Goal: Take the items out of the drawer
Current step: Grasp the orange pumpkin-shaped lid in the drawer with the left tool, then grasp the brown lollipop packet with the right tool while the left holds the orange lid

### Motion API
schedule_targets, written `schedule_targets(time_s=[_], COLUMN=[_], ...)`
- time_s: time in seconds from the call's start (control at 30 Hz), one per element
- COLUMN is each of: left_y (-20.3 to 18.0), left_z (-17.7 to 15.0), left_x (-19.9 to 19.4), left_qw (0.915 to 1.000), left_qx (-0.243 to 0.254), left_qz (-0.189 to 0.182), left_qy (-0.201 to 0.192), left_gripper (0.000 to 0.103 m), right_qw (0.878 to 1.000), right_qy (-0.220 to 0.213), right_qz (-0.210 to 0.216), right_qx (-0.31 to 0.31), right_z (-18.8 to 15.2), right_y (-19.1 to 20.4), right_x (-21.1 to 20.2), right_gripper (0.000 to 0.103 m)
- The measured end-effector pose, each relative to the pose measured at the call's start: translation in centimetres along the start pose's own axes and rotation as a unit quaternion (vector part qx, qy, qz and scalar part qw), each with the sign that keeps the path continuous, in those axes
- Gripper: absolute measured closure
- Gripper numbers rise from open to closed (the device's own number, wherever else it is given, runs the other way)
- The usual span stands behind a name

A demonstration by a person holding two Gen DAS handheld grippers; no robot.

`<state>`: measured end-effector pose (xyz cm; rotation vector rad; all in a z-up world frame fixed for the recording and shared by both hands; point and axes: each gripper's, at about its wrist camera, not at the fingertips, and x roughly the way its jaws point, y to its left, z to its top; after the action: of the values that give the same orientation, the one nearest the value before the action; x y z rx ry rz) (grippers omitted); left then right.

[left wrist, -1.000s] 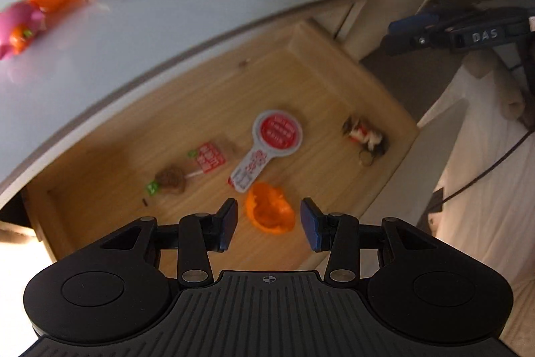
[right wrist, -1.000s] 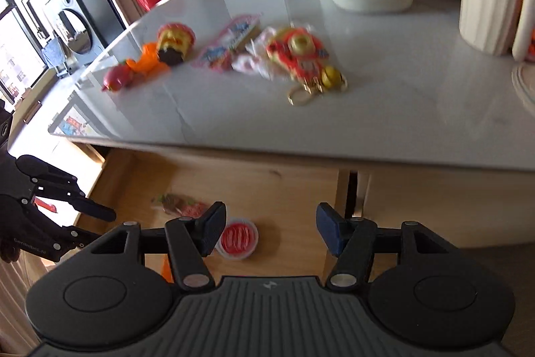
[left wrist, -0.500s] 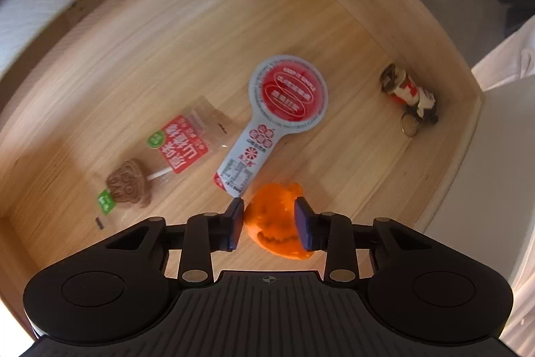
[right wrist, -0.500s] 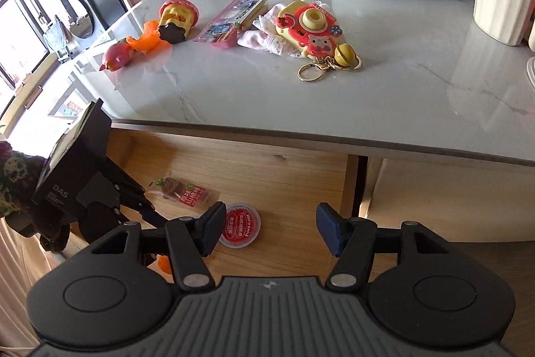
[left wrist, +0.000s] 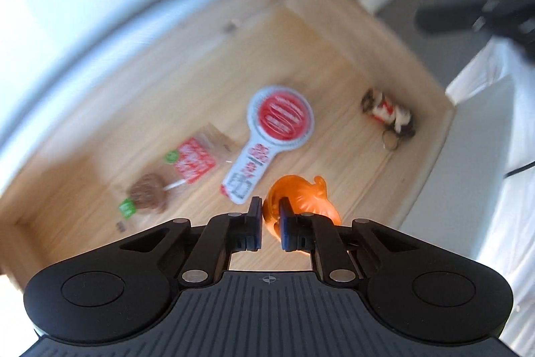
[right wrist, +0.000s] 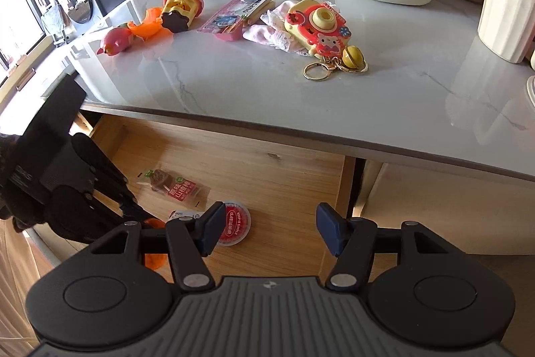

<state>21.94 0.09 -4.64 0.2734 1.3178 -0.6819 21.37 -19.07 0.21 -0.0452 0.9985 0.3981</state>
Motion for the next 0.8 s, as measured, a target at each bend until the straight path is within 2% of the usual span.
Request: schedule_targets(time_s=[0.1,0.23,0.47,0.7,0.8], left_y=[1.7,4.0,6.7,7.3,8.1], left_z=[-1.7,-4.6,-8.3,-9.8,-10.8], left_x=[-3.2,-6.9,-8.5,-8.9,-9.0], left_qw=[0.9976,0.9896,0.9782,0.9685,0.962], left_qx=[-0.048,-0.099,-0.153,-0.173,-0.197], left_qz=[-0.009,-0.013,-0.027,-0.025,-0.032], left_qy=[-0.048,-0.104,-0.138,-0.178,-0.186], left_gripper=[0.091,0.091,0.091,0.091,0.091], right_qw=[1.0,1.0,0.993,0.966,0.95], right_qy=[0.0,0.012,0.086,0.13,0.141], right_qz=[-0.004,-0.005,0.022,0.039,0.044], right_qx=[-0.009,-0.021,-0.084,-0.218,-0.276], right_z=[0.0,0.0,0.6,1.9,1.8], right_y=[0.2,0.6,4.2,11.2,13.9], right_x=[0.2,0.7,4.0,9.4,11.8], right_gripper=[0.043,0.043,0.043,0.043,0.043])
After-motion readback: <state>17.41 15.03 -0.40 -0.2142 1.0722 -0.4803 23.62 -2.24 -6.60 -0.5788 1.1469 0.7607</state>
